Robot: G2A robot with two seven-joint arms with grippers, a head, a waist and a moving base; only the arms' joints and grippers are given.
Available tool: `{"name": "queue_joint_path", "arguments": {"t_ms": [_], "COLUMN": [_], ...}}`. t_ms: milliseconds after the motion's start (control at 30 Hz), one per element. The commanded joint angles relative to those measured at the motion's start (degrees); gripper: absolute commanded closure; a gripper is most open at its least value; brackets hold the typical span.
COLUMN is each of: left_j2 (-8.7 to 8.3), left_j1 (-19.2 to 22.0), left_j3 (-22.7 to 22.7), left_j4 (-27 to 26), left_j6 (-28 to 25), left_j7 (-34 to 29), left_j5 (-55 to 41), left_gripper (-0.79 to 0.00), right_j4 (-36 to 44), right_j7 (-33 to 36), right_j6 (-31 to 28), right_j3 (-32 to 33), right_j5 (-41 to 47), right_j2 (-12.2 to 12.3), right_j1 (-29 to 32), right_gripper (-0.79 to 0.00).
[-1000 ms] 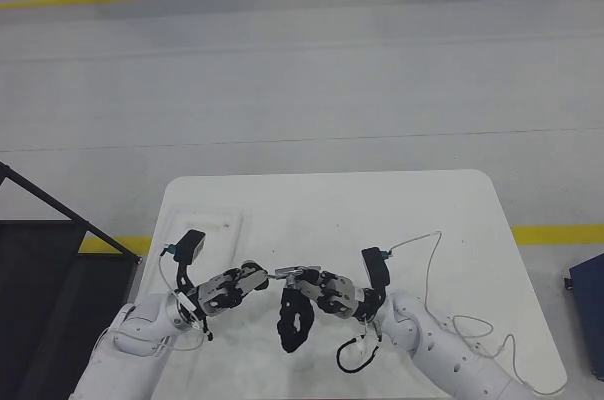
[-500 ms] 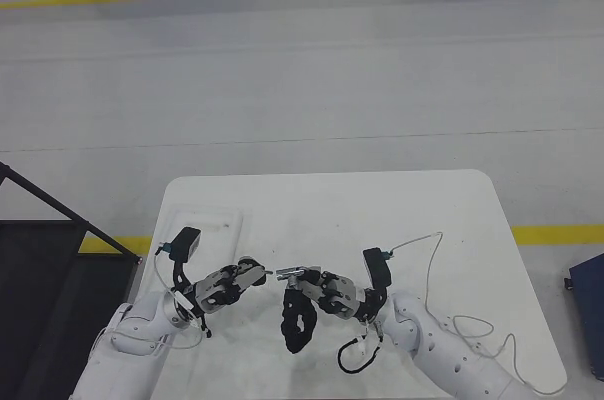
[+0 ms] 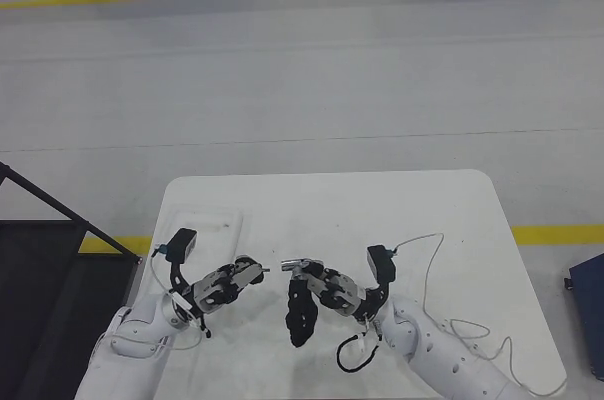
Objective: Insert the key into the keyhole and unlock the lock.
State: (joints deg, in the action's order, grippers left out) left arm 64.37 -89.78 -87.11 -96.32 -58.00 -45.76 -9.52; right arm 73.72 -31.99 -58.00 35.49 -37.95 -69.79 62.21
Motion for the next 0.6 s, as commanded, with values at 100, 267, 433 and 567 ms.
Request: {"name": "queue_joint_path", "arguments": {"t_ms": [100,267,433,567], "left_j2": [1.08,1.72,1.66,0.96], "left_j1": [-0.72,-0.86,-1.32,-1.61], "left_j3": [-0.06,0.01,1.06,2.47], "left_j4": [-1.13,-1.58,-1.51,-0.88], "left_j6": [0.0,0.0,0.0,0.0], "left_j7": [4.06,11.04,19.91,26.69], "left_j5": [5.6,12.97,21.22,27.02], "left_gripper": [0.0,0.0,0.0,0.0], "right_j4": [-2.34,-4.62,-5.85,-6.13], "right_j7": [1.9,3.8,3.69,4.34], "right_j6": [0.0,0.44,0.84,0.68], "right_j3": [-1.53,-1.83,-0.38,0.84], "right_j5": [5.32,9.4,10.25,9.63], "right_j2": [-1.5,-2.93,-3.71,-4.04], "right_j1": [-0.44,-1.03,-0.64,-0.11], "right_gripper": [0.0,0.0,0.0,0.0]}}
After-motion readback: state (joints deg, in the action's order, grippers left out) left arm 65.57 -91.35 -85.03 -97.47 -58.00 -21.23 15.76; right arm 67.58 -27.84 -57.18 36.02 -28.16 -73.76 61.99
